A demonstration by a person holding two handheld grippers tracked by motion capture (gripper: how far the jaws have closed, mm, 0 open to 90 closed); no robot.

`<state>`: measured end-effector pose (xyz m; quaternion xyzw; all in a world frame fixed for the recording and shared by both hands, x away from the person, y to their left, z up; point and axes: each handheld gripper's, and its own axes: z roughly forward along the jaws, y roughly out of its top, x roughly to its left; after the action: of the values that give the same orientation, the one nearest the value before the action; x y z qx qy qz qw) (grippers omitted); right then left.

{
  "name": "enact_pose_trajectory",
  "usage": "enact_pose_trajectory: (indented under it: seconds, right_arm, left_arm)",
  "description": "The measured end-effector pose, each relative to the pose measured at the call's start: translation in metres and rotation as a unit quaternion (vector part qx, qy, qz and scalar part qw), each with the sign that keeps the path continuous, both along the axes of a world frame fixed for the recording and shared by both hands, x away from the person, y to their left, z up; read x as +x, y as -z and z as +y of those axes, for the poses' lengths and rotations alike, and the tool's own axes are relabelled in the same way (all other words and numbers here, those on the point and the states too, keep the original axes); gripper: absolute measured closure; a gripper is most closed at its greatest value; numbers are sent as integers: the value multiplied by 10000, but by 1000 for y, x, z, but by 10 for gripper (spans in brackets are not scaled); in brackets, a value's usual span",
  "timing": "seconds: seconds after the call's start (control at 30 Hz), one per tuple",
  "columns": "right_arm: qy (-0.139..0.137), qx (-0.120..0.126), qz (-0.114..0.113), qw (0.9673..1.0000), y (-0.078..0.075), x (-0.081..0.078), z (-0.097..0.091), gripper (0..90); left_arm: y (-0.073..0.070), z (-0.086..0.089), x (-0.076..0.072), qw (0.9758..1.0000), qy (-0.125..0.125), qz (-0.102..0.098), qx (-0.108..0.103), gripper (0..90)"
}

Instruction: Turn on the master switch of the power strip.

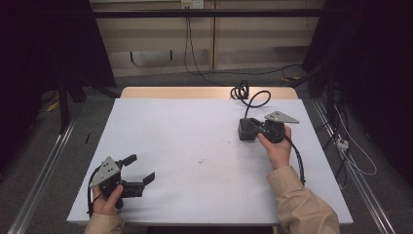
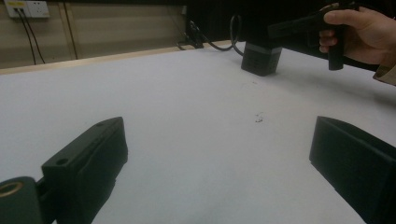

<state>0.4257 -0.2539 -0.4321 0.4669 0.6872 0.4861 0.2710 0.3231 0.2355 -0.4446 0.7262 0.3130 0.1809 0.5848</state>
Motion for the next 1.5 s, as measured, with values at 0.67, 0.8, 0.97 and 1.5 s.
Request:
enact_pose_trajectory:
  seconds: [0.67, 0.8, 0.97, 1.5]
  right_arm:
    - [-412, 134, 101, 9990, -13, -21, 2, 361]
    - [-407, 132, 84, 9990, -11, -30, -1, 300]
    - [-424, 154, 122, 9989, -9, -39, -2, 251]
    - [-653, 31, 58, 9978, -3, -72, -7, 190]
  left_arm:
    - [-2, -3, 2, 10000, 28, -13, 3, 38]
    - [-2, -2, 2, 10000, 7, -22, -42, 38]
    - [-2, -2, 2, 10000, 17, -20, -25, 38]
    - [-3, -2, 2, 10000, 8, -34, -56, 38]
